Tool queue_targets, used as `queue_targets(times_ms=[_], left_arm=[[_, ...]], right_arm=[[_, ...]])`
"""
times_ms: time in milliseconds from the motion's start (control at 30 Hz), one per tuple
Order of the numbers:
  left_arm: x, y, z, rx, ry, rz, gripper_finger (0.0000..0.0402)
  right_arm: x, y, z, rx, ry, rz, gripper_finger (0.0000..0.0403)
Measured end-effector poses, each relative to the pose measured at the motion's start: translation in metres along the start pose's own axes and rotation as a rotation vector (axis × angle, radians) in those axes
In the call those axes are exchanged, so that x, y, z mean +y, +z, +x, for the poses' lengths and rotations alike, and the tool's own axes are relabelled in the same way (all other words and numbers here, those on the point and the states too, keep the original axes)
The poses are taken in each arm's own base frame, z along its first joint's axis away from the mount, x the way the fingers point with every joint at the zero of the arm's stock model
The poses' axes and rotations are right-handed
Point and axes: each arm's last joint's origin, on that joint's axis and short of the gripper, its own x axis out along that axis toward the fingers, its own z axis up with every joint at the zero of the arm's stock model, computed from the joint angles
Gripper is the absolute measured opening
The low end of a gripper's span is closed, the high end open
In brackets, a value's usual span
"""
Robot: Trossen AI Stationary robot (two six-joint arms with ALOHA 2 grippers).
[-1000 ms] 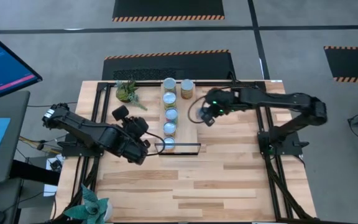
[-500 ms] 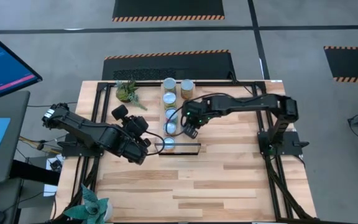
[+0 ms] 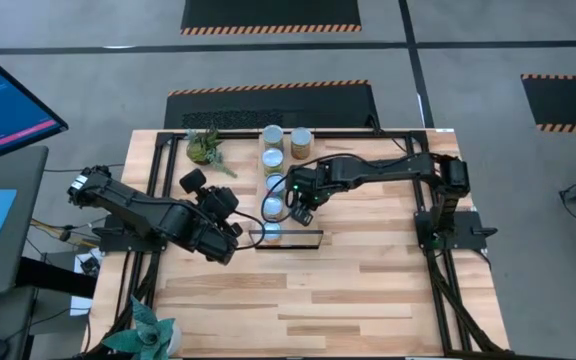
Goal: Pick and place cans onto a shelf
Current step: Put the canned corn on the shelf
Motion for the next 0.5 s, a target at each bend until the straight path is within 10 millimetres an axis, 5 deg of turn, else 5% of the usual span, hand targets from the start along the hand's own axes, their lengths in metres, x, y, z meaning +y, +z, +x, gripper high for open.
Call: queue_targets(times_ms=[500], left_arm=[[0.0, 0.0, 0.0, 0.0, 0.0, 0.006, 0.0045]], right_arm=[[-0.0072, 0.002, 0.0005, 0.004, -0.018, 0.001, 0.0086]])
